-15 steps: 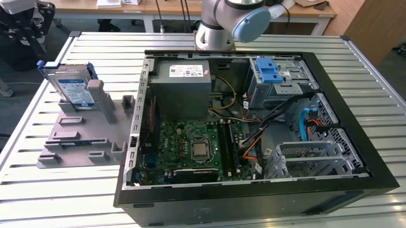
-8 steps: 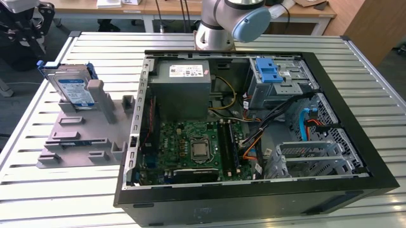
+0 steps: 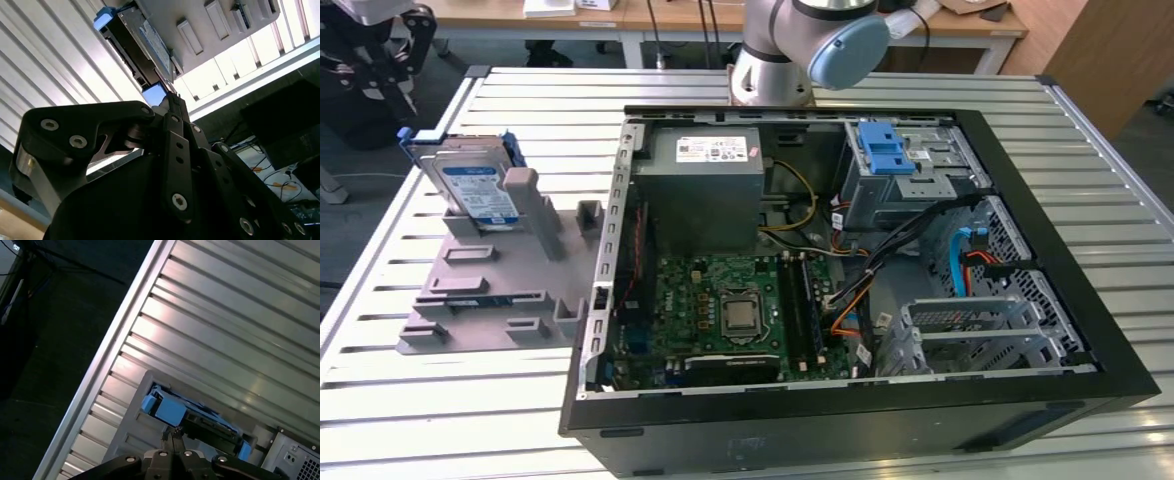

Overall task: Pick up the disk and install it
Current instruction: 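Pick up the disk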

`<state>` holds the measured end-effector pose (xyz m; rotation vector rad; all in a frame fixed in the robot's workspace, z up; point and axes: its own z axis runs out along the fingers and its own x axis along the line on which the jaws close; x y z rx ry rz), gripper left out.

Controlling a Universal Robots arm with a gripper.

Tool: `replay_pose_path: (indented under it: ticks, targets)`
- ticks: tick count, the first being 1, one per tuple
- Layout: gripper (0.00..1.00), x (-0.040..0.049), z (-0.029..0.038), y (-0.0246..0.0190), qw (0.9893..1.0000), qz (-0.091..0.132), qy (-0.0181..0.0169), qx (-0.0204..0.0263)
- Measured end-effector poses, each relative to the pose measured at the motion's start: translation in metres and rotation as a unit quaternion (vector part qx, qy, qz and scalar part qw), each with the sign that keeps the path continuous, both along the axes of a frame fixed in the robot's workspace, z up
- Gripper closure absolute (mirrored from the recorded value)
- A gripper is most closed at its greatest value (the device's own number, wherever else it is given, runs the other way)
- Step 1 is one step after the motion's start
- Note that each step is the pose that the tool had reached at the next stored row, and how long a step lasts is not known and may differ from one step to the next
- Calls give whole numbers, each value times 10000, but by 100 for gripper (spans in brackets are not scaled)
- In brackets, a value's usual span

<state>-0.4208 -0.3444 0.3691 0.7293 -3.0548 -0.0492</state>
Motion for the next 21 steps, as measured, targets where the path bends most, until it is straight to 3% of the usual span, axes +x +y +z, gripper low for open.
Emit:
replay_pose_path:
  ticks: [6, 10, 16, 21]
  targets:
    - [89, 0, -6, 0, 9989, 470, -8, 6]
    - [89, 0, -11, 0, 9966, 822, -9, 7]
    - [89, 0, -18, 0, 9909, 1346, -9, 8]
    - [89, 0, -23, 0, 9844, 1760, -12, 8]
